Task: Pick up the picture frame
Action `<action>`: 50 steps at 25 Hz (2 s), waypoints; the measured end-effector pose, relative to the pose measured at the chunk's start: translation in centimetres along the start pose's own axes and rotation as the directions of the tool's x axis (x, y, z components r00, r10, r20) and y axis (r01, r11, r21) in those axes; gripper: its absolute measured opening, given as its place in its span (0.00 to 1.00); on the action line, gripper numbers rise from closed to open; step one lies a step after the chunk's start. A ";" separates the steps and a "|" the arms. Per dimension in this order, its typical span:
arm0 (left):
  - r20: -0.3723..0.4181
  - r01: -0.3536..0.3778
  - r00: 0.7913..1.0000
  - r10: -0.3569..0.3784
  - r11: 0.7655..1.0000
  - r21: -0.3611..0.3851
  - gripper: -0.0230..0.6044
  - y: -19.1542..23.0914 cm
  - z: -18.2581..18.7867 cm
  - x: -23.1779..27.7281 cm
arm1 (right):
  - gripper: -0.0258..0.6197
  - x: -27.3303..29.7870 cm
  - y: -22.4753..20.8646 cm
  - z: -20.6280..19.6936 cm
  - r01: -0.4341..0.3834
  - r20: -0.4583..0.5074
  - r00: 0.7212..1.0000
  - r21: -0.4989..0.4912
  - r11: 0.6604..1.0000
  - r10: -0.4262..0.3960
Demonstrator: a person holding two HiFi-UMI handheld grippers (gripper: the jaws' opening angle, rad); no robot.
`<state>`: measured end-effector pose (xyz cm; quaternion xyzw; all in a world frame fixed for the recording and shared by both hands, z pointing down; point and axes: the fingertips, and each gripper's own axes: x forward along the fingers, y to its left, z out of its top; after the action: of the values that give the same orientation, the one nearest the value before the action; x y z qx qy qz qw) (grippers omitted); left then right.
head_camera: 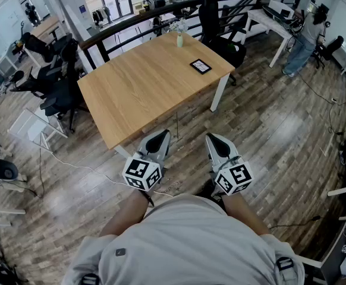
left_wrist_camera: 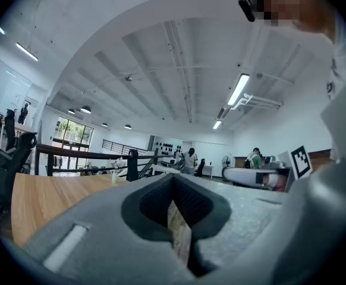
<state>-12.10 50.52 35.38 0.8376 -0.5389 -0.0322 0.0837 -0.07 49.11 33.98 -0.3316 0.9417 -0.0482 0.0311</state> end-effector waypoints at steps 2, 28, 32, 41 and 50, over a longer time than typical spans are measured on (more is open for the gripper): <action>0.003 -0.001 1.000 0.001 1.000 0.000 0.04 0.0 0.0 -0.1 | 0.05 0.0 0.0 0.0 0.000 -0.001 1.000 -0.003 1.000 0.000; -0.054 0.047 0.997 -0.048 0.999 -0.021 0.04 -2.5 -2.0 12.8 | 0.05 -0.1 -12.5 -0.5 0.058 -0.026 0.998 0.044 0.997 -0.057; -0.059 0.056 0.997 -0.056 0.998 -0.012 0.04 -4.1 -2.2 17.9 | 0.05 -0.8 -18.1 -0.1 0.075 -0.026 0.997 0.056 0.996 -0.073; -0.064 0.033 0.997 -0.033 0.999 0.001 0.04 -6.9 -2.6 27.0 | 0.05 -1.7 -28.1 0.8 0.050 -0.040 0.998 0.069 0.996 -0.048; -0.088 0.014 0.996 -0.015 1.000 -0.017 0.04 -7.6 -4.1 31.9 | 0.05 -2.0 -33.9 0.1 0.061 -0.056 0.997 0.100 0.993 -0.056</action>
<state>8.63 25.10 39.26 0.8413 -0.5283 -0.0003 0.1141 22.56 24.13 37.73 -0.3555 0.9284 -0.1058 0.0212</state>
